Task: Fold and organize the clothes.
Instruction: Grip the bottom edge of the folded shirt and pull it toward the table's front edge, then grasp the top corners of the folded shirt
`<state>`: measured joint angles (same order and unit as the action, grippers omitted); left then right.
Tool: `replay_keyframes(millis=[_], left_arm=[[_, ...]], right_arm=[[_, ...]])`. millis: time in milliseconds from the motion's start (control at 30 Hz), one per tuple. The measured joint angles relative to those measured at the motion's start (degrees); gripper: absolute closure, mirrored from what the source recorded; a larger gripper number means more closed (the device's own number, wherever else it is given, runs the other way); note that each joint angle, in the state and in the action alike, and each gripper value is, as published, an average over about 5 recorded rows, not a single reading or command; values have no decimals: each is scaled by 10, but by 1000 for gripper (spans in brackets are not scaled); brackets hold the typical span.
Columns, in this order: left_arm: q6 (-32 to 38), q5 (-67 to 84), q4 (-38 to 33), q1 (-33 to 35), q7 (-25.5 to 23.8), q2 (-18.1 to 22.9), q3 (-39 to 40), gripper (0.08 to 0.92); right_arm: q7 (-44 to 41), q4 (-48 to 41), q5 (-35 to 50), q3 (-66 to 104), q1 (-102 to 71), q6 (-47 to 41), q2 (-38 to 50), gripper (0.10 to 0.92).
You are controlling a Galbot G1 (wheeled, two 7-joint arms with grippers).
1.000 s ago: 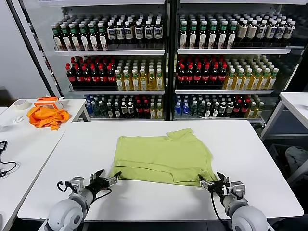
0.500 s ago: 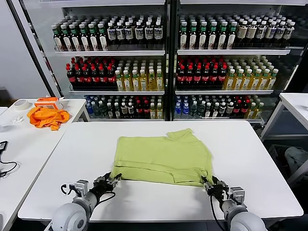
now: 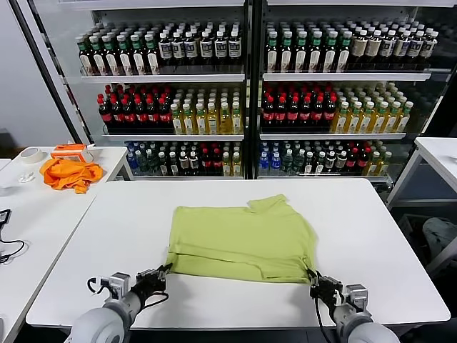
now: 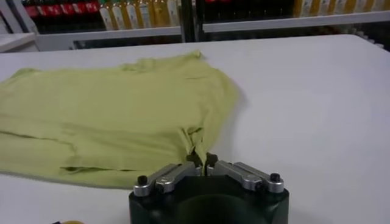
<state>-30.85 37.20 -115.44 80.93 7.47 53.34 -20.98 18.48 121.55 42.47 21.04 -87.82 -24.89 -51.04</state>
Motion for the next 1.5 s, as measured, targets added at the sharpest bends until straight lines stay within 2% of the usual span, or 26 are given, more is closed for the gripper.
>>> replay_keyframes(millis=[300,433,567,800,1100,1300,1500], left_arm=[[6,-19,-64,90,13,-17,-29,915],[2,-26,-83,113,15,-21,-34,886],[-5,-29,-104,127,17,-26,-40,791],[-13,-22,-137,130,24,-39,-57,575],[-5,12,-122,77,21,-54,-65,315],[7,27,-62,2,8,-46,-42,188],[20,34,6,-74,-8,-36,-14,177]], right_arm=[[0,45,-28,22,-64,-7,4,887],[3,62,-34,31,-83,-13,4,796],[8,81,-34,45,-101,-21,9,675],[18,123,-14,81,-110,-39,27,476],[39,106,34,67,-6,-61,40,232],[51,35,45,-5,122,-65,20,203],[60,-55,46,-84,248,-66,-17,203]])
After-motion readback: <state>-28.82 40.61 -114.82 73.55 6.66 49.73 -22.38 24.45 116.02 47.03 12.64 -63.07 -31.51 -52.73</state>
